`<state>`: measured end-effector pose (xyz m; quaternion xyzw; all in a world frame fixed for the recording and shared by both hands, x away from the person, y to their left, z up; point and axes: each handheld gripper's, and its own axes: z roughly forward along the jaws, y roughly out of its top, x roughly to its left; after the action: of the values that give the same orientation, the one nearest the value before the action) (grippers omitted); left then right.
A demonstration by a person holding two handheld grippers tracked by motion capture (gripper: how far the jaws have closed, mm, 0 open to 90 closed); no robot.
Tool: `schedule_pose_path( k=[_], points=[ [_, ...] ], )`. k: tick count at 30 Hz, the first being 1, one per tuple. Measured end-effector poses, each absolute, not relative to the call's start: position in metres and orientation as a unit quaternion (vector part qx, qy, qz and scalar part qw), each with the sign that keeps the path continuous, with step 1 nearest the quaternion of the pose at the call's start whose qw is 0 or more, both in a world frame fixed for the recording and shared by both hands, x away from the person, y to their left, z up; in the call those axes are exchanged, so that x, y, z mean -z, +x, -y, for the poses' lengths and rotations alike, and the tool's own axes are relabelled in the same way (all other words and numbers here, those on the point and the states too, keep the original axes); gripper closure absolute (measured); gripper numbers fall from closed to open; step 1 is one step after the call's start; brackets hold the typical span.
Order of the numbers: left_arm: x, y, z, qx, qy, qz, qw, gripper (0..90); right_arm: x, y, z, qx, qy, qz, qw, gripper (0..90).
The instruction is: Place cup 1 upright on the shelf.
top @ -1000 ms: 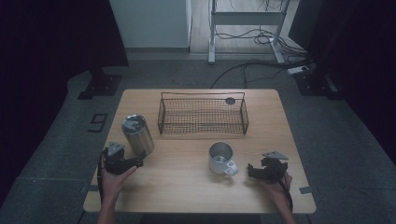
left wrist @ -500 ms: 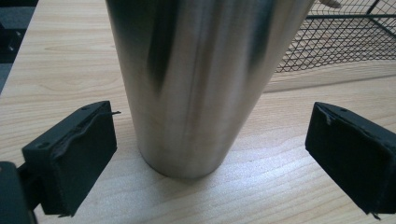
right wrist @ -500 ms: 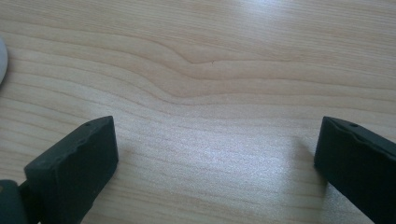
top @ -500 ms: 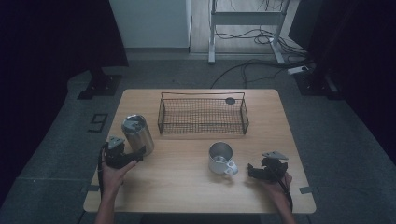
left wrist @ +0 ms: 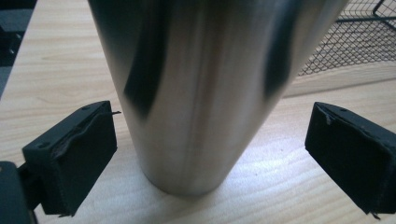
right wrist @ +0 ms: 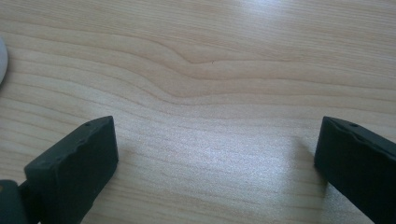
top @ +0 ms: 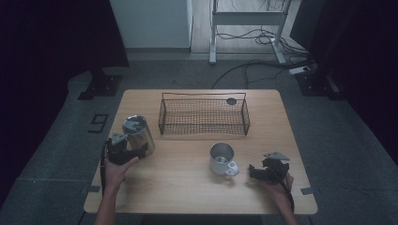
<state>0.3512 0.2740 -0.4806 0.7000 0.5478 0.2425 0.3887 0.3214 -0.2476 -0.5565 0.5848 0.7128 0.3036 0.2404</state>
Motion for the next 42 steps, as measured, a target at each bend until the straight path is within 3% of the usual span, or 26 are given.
schedule_pose_path(
  k=[42],
  points=[
    [0.484, 0.383, -0.270, -0.266, 0.697, -0.531, 0.402, 2.1, 0.556, 0.321, 0.248, -0.303, 0.585, -0.713, 0.240, 0.0]
  ],
)
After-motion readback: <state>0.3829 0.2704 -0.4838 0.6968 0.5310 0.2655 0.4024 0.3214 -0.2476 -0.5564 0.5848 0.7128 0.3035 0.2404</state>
